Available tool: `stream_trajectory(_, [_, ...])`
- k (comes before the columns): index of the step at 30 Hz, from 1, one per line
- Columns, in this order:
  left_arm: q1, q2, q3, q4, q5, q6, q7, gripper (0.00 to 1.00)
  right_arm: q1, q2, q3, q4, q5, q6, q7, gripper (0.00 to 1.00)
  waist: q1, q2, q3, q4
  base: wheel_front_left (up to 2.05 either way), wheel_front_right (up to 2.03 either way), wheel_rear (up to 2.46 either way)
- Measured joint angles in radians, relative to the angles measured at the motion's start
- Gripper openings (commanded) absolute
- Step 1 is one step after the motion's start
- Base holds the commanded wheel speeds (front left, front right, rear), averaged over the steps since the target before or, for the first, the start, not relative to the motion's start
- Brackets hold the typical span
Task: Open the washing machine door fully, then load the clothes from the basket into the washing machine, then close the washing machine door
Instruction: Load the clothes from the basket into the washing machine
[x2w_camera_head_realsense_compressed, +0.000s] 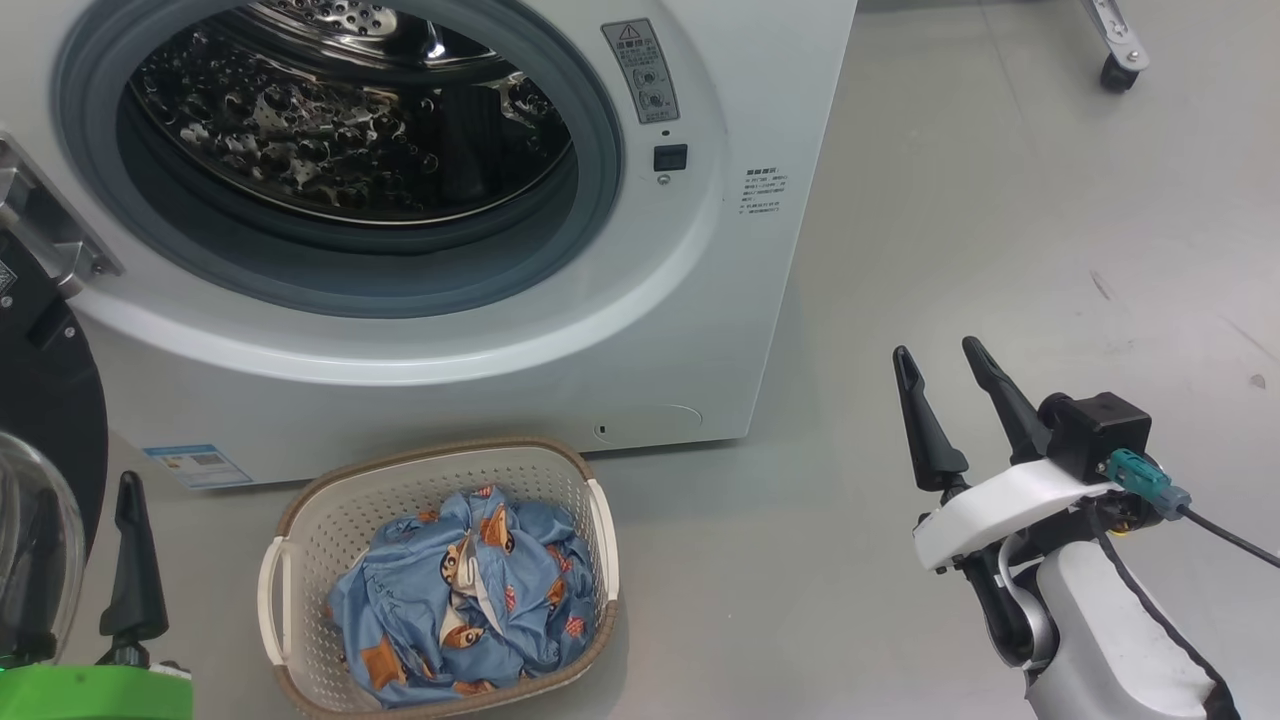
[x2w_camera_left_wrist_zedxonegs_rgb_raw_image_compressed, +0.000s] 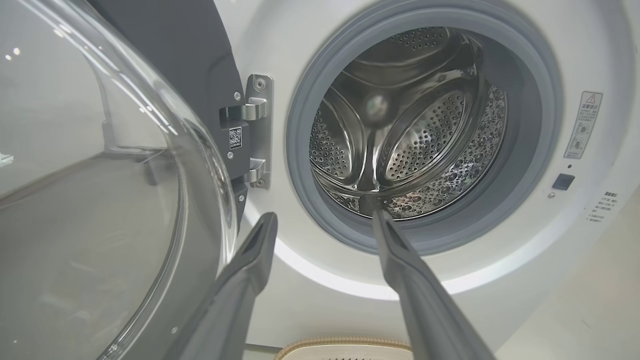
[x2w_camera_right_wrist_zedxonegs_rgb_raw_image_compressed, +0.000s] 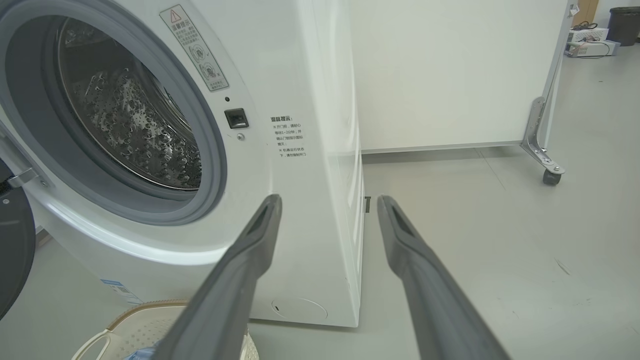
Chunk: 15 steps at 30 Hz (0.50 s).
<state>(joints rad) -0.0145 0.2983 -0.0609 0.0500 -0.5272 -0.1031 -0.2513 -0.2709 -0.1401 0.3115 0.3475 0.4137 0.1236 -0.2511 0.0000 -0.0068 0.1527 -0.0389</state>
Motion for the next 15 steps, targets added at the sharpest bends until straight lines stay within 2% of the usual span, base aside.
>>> stream_trajectory(15, [-0.015,0.019,-0.011,0.000,0.000,-0.001,0.002,1.00,-0.023,0.018,0.000,-0.002,-0.010,0.000,0.000,1.00,0.0000,0.0000,0.072,-0.020,0.00,0.00,0.00])
